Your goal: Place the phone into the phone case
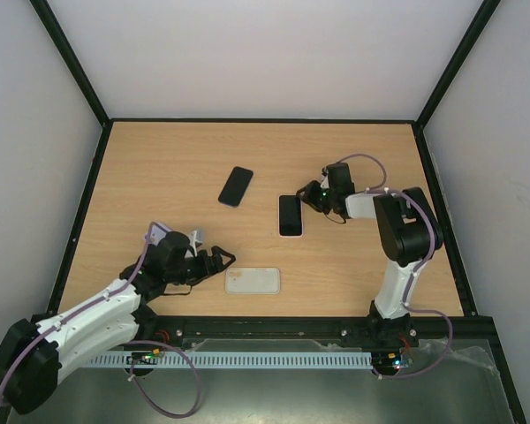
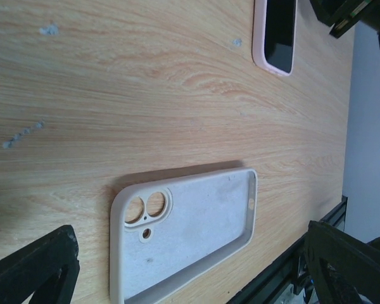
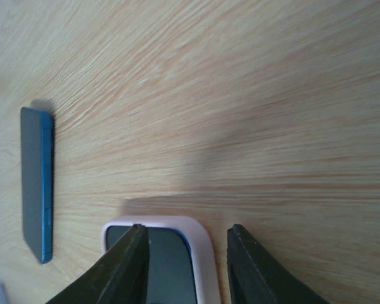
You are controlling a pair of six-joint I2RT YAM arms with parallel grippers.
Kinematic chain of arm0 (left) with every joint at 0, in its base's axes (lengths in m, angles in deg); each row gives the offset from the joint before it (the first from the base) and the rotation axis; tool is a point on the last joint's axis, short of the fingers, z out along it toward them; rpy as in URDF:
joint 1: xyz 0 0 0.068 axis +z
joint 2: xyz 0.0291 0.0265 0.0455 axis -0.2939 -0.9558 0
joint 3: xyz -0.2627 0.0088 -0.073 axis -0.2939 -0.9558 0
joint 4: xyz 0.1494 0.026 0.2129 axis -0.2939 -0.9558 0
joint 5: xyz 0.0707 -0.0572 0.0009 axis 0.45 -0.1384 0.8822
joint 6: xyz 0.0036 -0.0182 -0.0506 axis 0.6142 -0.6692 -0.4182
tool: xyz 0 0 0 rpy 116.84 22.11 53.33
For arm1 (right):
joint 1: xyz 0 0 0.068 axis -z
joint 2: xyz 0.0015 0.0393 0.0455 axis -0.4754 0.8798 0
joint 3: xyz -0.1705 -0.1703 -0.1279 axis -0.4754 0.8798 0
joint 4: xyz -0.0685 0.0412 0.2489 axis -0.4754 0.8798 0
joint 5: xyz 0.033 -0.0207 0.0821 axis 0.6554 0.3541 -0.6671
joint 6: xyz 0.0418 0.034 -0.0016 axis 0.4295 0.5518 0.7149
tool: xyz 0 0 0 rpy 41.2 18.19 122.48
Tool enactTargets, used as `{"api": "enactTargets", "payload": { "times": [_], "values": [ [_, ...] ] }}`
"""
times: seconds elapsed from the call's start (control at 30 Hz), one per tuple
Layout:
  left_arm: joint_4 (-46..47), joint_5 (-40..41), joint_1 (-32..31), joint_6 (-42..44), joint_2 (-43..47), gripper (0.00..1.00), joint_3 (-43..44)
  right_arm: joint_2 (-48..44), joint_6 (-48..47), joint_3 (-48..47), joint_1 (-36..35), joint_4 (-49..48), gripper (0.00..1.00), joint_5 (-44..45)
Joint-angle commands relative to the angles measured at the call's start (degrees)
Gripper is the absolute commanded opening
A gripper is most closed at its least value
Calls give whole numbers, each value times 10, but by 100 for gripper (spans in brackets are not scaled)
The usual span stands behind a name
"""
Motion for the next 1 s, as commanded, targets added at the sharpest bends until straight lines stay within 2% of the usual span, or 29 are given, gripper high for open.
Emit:
{"api": "enactTargets", "payload": {
  "times": [0.0,0.13,0.3,0.67,0.97],
  "values": [
    [33,-21,-7,-4,-10,95,-12,-26,-10,-12,2,81,37,59],
    [38,-21,-10,-8,-12,95,-11,-66,-12,8,2,107,46,75],
    [8,-4,-10,-6,-11,95,2,-138,-8,60,-3,114,49,70],
    [-187,208,6,-34,28,99,127,-335,19,199,-113,101,48,84],
    [-322,314,86,-104,74,99,169,-472,69,259,-176,88,46,104]
  ]
}}
